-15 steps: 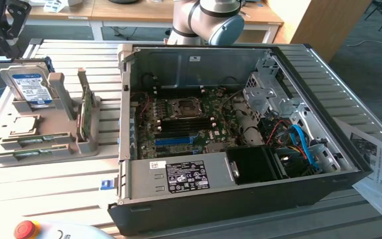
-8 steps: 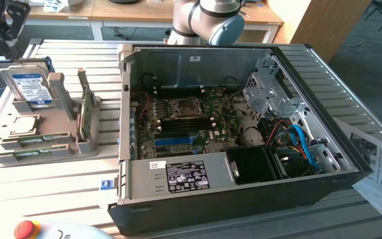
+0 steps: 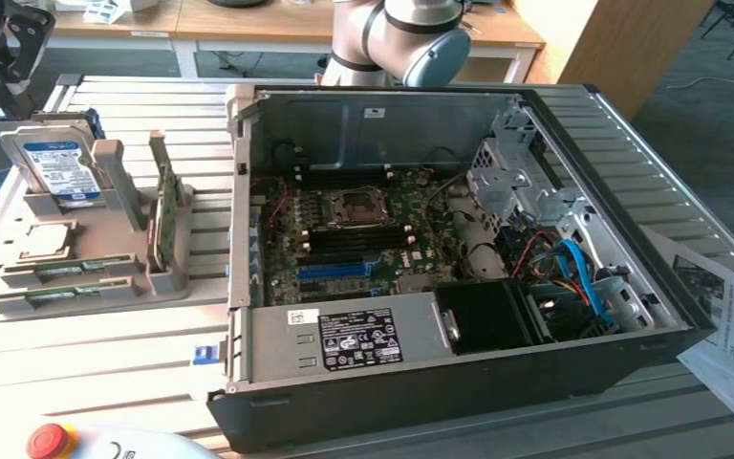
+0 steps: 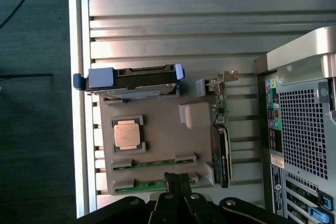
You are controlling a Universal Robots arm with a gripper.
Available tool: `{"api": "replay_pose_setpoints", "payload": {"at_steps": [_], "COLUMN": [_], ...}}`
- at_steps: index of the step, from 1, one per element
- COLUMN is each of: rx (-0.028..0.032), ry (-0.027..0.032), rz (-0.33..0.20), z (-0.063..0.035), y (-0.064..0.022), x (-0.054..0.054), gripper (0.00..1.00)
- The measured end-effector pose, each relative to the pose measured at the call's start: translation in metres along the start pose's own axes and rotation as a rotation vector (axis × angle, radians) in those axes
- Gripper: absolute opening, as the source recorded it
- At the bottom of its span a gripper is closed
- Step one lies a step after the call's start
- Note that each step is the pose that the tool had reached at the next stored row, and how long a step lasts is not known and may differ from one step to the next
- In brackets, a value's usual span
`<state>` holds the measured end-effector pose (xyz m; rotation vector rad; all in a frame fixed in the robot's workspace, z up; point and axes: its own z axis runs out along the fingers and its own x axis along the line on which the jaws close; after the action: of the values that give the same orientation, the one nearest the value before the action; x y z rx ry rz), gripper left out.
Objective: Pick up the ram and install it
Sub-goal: 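Pick up the ram and move it above insertion slot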
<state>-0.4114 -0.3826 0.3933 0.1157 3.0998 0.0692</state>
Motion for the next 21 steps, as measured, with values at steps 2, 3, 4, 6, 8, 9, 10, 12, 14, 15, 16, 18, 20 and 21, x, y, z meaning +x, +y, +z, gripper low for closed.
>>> {"api": "replay_pose_setpoints", "payload": {"at_steps": [2, 3, 4, 6, 8, 9, 10, 12, 14, 15, 16, 18, 20, 21], "rx": [0.0, 0.0, 0.0, 0.0, 0.0, 0.0, 0.0, 0.0, 0.0, 0.0, 0.0, 0.0, -0.0001, -0.0004], "ry": [0.0, 0.0, -0.0001, 0.0, 0.0, -0.0001, 0.0, 0.0, -0.0001, -0.0001, 0.0, 0.0, 0.0002, 0.0005], "rz": [0.0, 0.0, 0.0, 0.0, 0.0, 0.0, 0.0, 0.0, 0.0, 0.0, 0.0, 0.0, -0.005, -0.011], "z": [-0.0001, -0.0001, -0.0001, -0.0003, -0.0004, -0.0004, -0.0005, -0.0005, -0.0005, -0.0005, -0.0005, -0.0005, -0.0005, -0.0005], "y": [-0.0018, -0.0029, -0.0041, -0.0064, -0.0087, -0.0098, -0.0107, -0.0116, -0.0117, -0.0117, -0.0117, -0.0117, -0.0118, -0.0118], "x": [0.0, 0.0, 0.0, 0.0, 0.0, 0.0, 0.0, 0.0, 0.0, 0.0, 0.0, 0.0, 0.0, 0.0], "gripper": [0.1, 0.1, 0.1, 0.1, 0.1, 0.1, 0.1, 0.1, 0.1, 0.1, 0.1, 0.1, 0.1, 0.1]}}
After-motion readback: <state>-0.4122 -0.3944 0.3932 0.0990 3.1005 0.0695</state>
